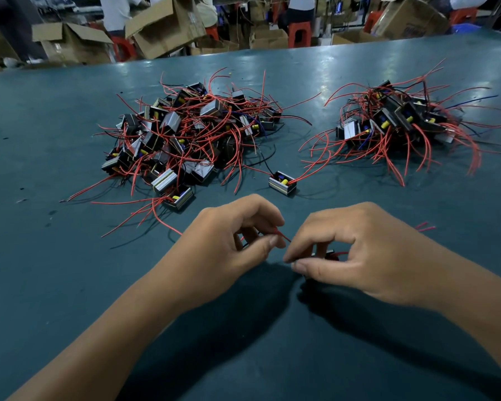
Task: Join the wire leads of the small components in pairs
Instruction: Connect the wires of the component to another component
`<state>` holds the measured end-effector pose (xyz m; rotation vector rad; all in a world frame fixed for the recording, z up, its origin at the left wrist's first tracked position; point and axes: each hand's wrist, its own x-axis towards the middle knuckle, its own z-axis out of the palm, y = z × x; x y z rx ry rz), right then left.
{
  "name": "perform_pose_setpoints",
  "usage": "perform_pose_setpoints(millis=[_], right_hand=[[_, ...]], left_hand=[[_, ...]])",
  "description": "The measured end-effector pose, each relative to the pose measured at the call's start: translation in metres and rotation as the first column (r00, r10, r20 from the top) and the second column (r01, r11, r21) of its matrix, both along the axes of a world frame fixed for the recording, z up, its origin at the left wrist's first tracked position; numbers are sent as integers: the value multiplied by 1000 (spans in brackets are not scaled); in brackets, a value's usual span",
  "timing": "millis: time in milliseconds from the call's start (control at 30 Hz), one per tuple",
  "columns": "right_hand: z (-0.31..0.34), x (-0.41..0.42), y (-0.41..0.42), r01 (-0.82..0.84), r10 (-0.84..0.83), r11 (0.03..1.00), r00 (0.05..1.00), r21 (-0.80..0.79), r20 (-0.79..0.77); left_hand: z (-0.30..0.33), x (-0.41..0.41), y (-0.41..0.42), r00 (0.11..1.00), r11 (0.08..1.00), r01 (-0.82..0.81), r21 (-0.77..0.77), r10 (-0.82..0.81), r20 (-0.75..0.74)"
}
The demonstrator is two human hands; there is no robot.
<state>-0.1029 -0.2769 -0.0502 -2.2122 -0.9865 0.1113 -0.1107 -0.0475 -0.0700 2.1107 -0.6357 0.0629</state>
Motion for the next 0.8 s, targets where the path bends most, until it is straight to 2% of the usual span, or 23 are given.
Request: perform_pose_setpoints(millis=[133, 233, 333, 433, 633, 733, 800], right_hand=[[-11, -9, 17, -20, 21, 1000, 999, -17, 40], [-17, -8, 19, 97, -97, 992, 995, 81, -8], [-22, -7, 18, 234, -234, 965, 972, 116, -13], [-23, -5, 18, 337, -339, 932, 941, 134, -6], [-24, -3, 22, 400, -392, 896, 916, 191, -78], [-26, -1, 25, 422, -416, 879, 906, 223, -76], [-27, -1, 27, 430, -409, 859, 903, 278, -131]], left_hand=[[2, 0, 2, 996, 999, 18, -36, -21, -83], [3, 1, 4, 995, 998, -16, -68, 9, -95], [5, 4, 9, 989, 982, -148, -113, 145, -33], [5, 6, 15, 974, 971, -227, -73, 227, -1], [1, 6, 14, 988, 988, -149, 38, 151, -45], [1, 8, 13, 988, 992, -121, 40, 125, -95], [0, 8, 12, 985, 993, -117, 13, 118, -128]])
